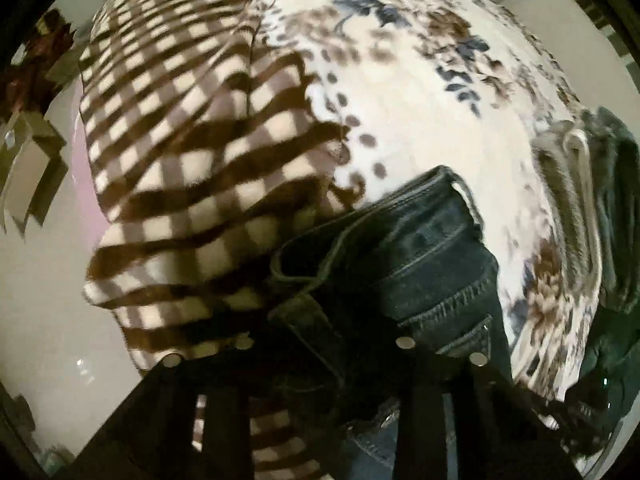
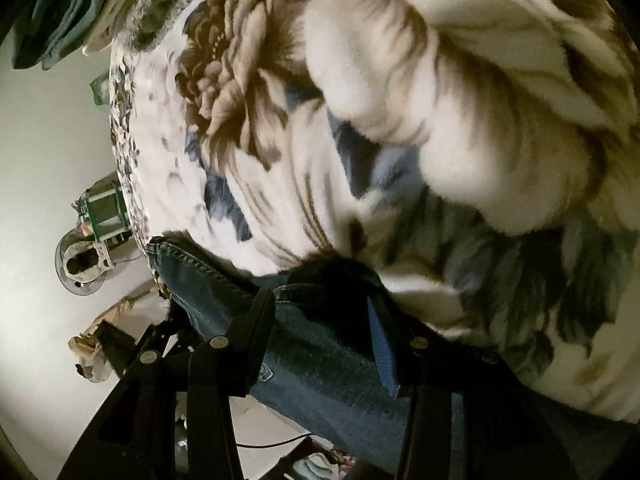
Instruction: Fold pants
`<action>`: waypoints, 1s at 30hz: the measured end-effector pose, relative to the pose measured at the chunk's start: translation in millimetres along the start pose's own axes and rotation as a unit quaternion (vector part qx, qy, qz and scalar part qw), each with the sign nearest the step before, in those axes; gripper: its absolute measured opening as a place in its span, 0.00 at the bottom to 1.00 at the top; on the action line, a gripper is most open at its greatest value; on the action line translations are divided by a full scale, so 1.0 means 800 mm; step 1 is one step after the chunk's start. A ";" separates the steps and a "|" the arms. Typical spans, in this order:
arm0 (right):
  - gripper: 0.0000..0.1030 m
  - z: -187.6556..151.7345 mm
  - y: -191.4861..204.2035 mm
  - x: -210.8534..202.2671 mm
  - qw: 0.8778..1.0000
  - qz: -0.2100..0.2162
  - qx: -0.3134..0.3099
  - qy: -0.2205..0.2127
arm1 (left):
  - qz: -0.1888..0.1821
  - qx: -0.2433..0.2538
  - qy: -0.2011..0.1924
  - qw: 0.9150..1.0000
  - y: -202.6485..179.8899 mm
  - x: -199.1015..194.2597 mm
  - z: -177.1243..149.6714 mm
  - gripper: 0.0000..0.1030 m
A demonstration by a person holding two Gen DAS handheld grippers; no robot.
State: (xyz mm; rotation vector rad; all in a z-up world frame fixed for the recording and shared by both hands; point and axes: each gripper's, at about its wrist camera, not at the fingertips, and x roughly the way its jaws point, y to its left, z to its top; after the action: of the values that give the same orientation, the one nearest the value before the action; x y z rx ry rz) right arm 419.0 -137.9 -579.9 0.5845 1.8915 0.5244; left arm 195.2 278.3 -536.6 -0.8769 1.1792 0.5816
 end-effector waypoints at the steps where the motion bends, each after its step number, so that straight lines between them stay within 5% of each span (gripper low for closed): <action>1: 0.47 0.001 0.007 0.004 1.000 -0.003 -0.004 0.002 | -0.005 -0.001 0.000 1.000 0.006 -0.005 -0.001 0.26; 6: 0.47 0.006 0.020 0.028 0.999 -0.030 -0.013 0.030 | -0.017 -0.012 0.004 1.000 0.013 -0.013 -0.012 0.25; 7: 0.35 0.006 0.022 0.030 0.999 -0.028 -0.016 0.023 | -0.016 -0.011 0.004 1.000 0.011 -0.016 -0.015 0.25; 8: 0.09 0.007 0.023 0.028 0.999 -0.029 -0.015 0.011 | -0.017 -0.008 0.005 1.000 0.010 -0.019 -0.015 0.25; 12: 0.07 0.007 0.039 -0.006 0.997 -0.027 -0.013 -0.072 | -0.018 0.001 0.005 1.000 -0.003 -0.022 -0.012 0.25; 15: 0.07 0.012 0.033 0.008 0.997 -0.035 -0.004 -0.071 | -0.009 0.009 0.011 1.000 -0.005 -0.013 -0.009 0.25; 18: 0.08 0.020 0.026 0.019 0.998 -0.043 -0.009 -0.041 | 0.014 0.030 0.019 0.999 -0.016 -0.010 -0.007 0.29; 21: 0.31 0.014 0.030 -0.012 0.997 -0.047 -0.013 -0.065 | 0.037 0.060 0.017 0.997 -0.033 -0.023 -0.009 0.32; 22: 0.48 0.009 0.032 -0.022 0.995 -0.055 -0.017 -0.081 | 0.052 0.072 0.014 0.996 -0.039 -0.030 -0.012 0.37; 24: 0.50 -0.013 0.039 -0.048 0.991 -0.061 -0.022 -0.115 | 0.068 0.087 0.005 0.994 -0.047 -0.039 -0.016 0.49; 26: 0.51 -0.032 0.041 -0.050 0.994 -0.027 -0.029 -0.102 | 0.092 0.108 -0.013 0.990 -0.057 -0.052 -0.024 0.76; 28: 0.51 -0.046 0.042 -0.028 0.997 -0.005 -0.038 -0.060 | 0.110 0.128 -0.028 0.985 -0.067 -0.061 -0.032 0.78; 30: 0.51 -0.049 0.028 0.005 0.997 -0.036 -0.044 -0.054 | 0.127 0.149 -0.037 0.980 -0.080 -0.066 -0.045 0.79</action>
State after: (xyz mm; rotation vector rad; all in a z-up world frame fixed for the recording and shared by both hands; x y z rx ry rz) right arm 384.9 -121.1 -555.4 0.4753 1.7705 0.5156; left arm 210.6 215.6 -473.2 -0.4490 1.2793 0.6180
